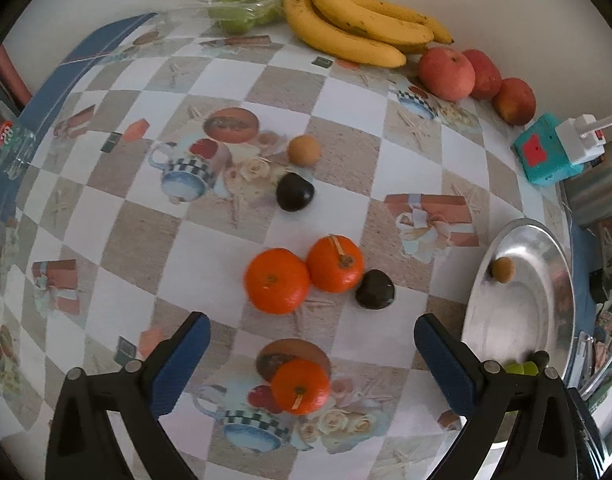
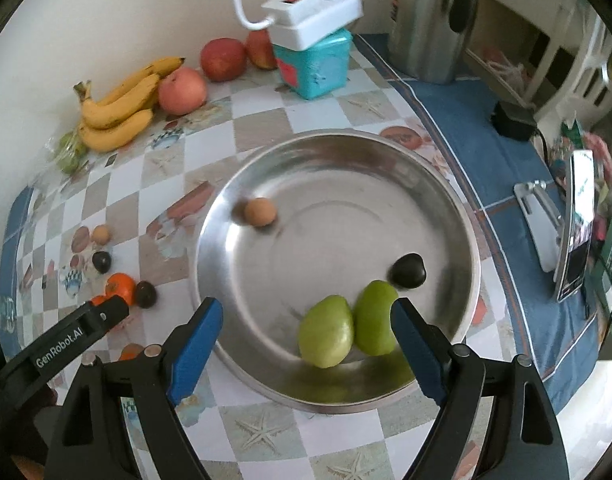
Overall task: Organize fruits
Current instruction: 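Move both open tools back toward the orange tangerines on the table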
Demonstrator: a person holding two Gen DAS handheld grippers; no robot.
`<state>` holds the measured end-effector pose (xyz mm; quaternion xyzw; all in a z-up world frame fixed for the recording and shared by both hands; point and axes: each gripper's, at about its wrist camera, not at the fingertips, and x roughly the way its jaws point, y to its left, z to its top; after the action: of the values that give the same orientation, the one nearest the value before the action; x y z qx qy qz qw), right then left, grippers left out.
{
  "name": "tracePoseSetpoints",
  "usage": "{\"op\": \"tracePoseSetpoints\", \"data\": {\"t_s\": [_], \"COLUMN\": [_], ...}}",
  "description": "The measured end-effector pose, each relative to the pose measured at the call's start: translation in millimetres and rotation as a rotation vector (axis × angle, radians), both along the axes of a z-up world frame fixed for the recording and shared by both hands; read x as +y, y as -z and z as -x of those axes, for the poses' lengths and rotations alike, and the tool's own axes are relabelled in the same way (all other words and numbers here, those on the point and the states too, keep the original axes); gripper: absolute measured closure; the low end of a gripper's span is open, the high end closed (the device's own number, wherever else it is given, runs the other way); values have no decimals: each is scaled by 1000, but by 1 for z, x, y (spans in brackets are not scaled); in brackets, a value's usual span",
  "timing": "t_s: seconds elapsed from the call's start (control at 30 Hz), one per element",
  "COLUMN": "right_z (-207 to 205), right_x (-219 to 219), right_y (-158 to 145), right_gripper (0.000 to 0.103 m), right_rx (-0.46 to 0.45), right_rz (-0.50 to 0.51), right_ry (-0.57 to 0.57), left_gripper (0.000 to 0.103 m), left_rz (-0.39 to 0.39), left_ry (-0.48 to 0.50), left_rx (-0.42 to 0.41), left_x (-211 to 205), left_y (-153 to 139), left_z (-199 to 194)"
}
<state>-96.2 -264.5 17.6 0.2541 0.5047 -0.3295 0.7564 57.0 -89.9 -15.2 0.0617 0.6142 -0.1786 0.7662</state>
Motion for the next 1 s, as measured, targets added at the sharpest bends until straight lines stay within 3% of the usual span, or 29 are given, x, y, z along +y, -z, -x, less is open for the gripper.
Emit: {"op": "tracePoseSetpoints", "data": {"t_s": [0.13,0.3,0.5,1.0], "right_z": [-8,-23,-35,-60], "right_x": [11,26,42,80], "right_y": [-3,2,5,12], "right_gripper": [17,17,17,17], "right_rx": [-3,27,35,71], "right_rz": [6,10,7,33], "right_ry": [-35,-96,-140,-257], "left_gripper": [0,0,0,0], "left_rz": [-30,-134,-176,-220], "left_ry": [11,51,59,49], "left_rx": [-50,-175,-241,-313], "left_x": [11,21,37,71], "left_y": [-9,-23,-36,-53], "left_z": [-8,-14,-20,-38]}}
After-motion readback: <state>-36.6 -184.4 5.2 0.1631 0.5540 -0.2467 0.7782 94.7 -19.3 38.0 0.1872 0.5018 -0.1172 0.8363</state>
